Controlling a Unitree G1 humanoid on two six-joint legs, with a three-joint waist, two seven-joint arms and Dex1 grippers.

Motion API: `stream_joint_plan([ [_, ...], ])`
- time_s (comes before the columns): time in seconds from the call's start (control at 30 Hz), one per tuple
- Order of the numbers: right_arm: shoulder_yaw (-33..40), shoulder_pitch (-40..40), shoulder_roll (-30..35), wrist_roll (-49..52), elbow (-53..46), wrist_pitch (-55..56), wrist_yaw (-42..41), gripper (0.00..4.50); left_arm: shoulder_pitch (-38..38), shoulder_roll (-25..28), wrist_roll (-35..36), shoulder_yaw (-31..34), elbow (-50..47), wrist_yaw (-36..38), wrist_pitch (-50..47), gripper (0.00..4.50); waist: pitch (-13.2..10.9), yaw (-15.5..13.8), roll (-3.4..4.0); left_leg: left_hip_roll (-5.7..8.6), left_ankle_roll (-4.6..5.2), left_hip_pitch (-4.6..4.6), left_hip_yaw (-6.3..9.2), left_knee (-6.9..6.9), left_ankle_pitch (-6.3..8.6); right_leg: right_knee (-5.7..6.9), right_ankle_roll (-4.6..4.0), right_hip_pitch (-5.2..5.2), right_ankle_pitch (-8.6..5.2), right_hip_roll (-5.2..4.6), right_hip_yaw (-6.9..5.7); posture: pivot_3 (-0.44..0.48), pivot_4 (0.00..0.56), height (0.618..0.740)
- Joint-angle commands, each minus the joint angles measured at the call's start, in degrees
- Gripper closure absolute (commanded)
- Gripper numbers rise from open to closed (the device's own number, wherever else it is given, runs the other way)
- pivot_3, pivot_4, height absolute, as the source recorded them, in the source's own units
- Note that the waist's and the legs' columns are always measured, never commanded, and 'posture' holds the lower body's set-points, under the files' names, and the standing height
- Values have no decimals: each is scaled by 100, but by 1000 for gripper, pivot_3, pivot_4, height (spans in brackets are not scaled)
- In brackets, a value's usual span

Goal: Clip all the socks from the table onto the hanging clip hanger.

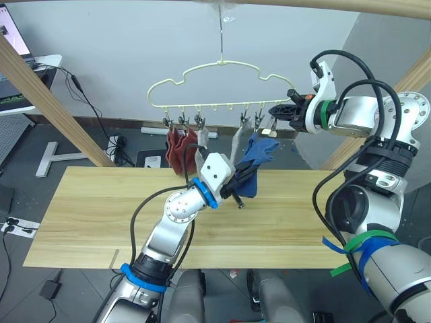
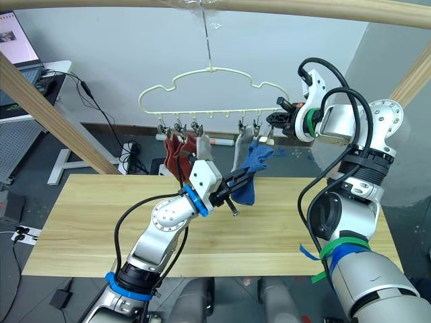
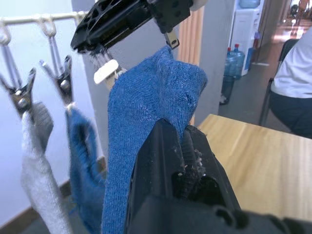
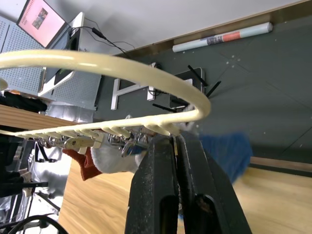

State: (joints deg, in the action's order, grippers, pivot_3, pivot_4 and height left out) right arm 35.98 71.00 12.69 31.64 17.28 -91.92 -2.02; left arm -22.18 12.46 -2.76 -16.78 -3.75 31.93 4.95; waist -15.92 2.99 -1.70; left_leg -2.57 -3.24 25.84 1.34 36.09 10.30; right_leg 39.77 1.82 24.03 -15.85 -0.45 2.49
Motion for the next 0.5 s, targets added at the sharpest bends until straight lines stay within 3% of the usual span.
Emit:
stream_joint_plan([
  [0.03,61,5,175,207,66,-58,390,4500,-104,-68,-262,-58,94,-235,312,4468,0,10,0,0,0,0,0,0,0,0,0,0,0,0,0,-152,259,740],
  [0.5,187,-20,232,1015,226,-58,1223,4500,-658,-420,-443,21,970,-707,600,4468,0,28,0,-1,1,3,0,-2,0,-6,1,0,0,1,-1,-161,257,740],
])
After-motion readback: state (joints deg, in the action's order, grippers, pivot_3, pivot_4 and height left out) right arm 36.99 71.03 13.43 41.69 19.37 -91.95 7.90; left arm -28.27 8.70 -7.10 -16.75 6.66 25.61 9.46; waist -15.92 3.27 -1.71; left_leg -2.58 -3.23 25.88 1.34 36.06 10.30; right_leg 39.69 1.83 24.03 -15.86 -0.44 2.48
